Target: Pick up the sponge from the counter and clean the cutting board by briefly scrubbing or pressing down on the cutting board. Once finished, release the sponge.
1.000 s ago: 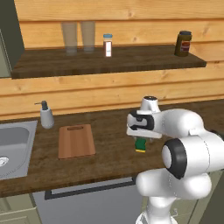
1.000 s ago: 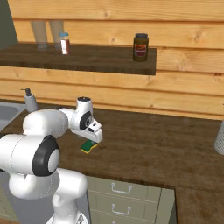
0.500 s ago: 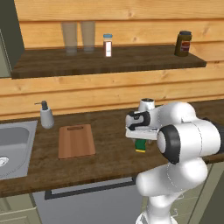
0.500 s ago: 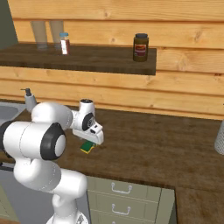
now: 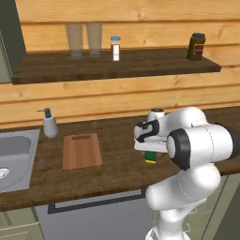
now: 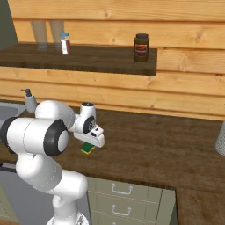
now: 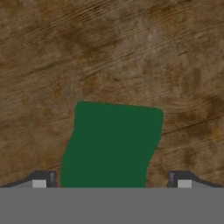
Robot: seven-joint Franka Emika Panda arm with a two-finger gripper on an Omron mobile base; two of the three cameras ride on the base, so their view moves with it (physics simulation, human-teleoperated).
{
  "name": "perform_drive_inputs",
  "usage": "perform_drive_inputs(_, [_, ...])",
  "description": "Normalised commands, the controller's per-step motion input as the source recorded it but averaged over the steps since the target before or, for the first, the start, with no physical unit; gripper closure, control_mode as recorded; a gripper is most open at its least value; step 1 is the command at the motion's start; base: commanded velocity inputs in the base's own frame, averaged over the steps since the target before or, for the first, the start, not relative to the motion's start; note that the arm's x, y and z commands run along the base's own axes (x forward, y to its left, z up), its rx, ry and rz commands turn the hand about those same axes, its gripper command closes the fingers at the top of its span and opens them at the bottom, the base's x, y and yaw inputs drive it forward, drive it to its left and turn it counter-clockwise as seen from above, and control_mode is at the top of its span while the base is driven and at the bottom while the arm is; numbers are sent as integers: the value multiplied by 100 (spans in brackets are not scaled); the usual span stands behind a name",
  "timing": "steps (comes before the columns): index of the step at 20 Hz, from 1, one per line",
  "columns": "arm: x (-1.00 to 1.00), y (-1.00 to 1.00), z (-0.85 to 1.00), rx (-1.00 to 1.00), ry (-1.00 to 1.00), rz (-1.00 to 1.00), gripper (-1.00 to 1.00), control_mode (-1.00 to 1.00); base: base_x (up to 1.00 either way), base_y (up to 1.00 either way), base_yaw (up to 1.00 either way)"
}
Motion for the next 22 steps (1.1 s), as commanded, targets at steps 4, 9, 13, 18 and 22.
perform_drive_inputs(4, [0, 0, -15, 0, 0, 0, -100, -100, 0, 0, 0])
perform_drive_inputs(9, [0, 0, 0, 0, 0, 0, 100, -100, 0, 0, 0])
perform_drive_inputs(13, [0, 3, 0, 0, 0, 0, 100, -100, 0, 0, 0])
perform_drive_inputs(18, [0, 4, -4, 0, 0, 0, 100, -100, 0, 0, 0])
perform_drive_inputs(22, [-8, 15, 13, 0, 0, 0, 100, -100, 0, 0, 0])
